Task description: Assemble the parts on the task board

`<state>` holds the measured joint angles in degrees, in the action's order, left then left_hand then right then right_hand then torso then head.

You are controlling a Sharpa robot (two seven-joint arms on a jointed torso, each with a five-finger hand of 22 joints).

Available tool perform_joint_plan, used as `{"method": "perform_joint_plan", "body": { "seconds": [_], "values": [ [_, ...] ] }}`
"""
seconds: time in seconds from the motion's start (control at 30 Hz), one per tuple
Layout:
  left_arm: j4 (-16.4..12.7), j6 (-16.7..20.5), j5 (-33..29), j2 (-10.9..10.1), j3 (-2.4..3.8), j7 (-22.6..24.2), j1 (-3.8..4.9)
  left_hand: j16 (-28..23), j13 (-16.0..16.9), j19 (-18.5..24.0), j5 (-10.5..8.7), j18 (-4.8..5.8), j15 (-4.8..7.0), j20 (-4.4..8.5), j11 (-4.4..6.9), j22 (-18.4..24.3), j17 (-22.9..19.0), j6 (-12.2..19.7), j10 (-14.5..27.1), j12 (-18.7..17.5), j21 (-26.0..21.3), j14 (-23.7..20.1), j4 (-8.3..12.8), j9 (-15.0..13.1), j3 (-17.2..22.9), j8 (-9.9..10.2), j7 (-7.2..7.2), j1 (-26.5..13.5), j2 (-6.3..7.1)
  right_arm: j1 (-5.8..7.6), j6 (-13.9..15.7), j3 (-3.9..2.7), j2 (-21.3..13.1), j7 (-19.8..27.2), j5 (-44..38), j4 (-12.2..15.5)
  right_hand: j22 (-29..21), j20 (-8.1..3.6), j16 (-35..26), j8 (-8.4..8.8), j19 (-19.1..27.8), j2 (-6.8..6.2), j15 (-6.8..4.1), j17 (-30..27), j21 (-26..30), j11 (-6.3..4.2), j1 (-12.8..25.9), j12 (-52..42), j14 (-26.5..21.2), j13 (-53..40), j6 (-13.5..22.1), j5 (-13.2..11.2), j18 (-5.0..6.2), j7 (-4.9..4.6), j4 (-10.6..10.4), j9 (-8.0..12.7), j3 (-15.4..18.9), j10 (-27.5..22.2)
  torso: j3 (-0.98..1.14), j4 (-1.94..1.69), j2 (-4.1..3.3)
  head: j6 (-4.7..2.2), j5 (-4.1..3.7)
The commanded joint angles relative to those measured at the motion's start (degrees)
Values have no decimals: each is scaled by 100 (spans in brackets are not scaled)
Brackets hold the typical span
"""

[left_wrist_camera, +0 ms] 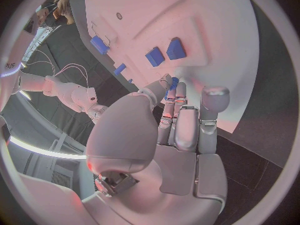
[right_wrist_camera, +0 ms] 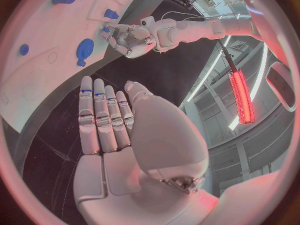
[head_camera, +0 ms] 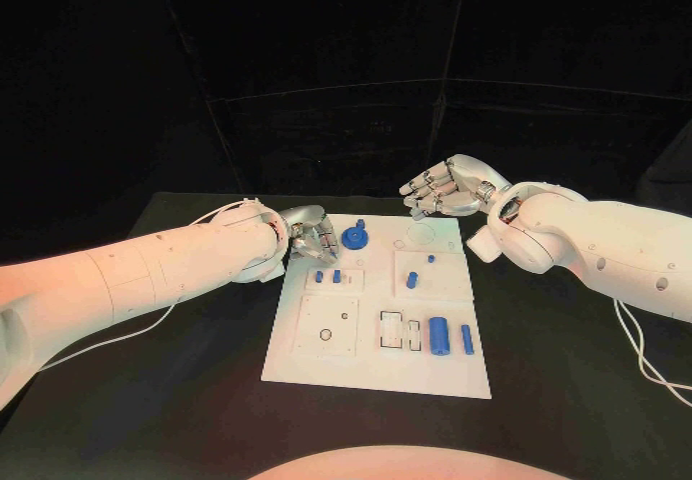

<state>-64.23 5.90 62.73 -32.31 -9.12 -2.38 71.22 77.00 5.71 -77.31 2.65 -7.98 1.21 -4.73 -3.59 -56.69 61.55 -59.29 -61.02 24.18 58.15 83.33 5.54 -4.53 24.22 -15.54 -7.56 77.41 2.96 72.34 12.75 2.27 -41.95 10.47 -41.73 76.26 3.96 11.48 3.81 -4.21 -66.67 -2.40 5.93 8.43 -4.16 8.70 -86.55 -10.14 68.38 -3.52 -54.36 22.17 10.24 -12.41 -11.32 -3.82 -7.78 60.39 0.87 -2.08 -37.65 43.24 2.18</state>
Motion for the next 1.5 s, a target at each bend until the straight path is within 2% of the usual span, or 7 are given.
{"method": "perform_joint_plan", "body": {
  "seconds": [0.03, 0.47, 1.5],
  "values": [
    [10, -168, -25, 16, -1, -147, -3, -10, -9, -46, 3, 48, -10, 5, 5, 5, -12, -30, -57, -47, 21, 26, 2, 4, 25, 30, 6, 10, 69, 11, 43, -3, 1, 64, -5, 12, 1, -18, -4, -11, 12, -31, -33, -5, 19, 1, 3, 12, 18, 0, -47, -34, 20, 3, -2, 1, -22, 19, -1, -1, 1, -5, 1],
    [25, -238, -25, 69, -1, -183, -5, -61, -123, -3, 4, 46, -57, -24, -61, 37, -134, 102, 72, -252, -33, -9, 61, 67, 8, 215, -34, -61, 231, 11, 32, -3, 17, 64, -5, 6, 1, -19, -5, -9, 13, -43, -33, -11, 20, 2, 2, 14, 18, 0, -46, -36, 19, 2, 6, 2, -43, 18, 0, 0, -1, 3, -3],
    [18, -190, -26, 49, -2, -251, -6, -68, -184, 6, 5, 45, -105, -69, -121, 4, -203, 364, 209, -394, -26, -24, 139, 93, 19, 488, -86, -88, 322, 12, 26, -3, -4, 14, -5, 13, -3, -11, -15, 12, 35, -100, -15, -41, 30, 19, 39, 31, -13, 1, -11, -44, 11, -17, 20, 7, -118, -11, 3, 6, 1, 9, -37]
  ]
}}
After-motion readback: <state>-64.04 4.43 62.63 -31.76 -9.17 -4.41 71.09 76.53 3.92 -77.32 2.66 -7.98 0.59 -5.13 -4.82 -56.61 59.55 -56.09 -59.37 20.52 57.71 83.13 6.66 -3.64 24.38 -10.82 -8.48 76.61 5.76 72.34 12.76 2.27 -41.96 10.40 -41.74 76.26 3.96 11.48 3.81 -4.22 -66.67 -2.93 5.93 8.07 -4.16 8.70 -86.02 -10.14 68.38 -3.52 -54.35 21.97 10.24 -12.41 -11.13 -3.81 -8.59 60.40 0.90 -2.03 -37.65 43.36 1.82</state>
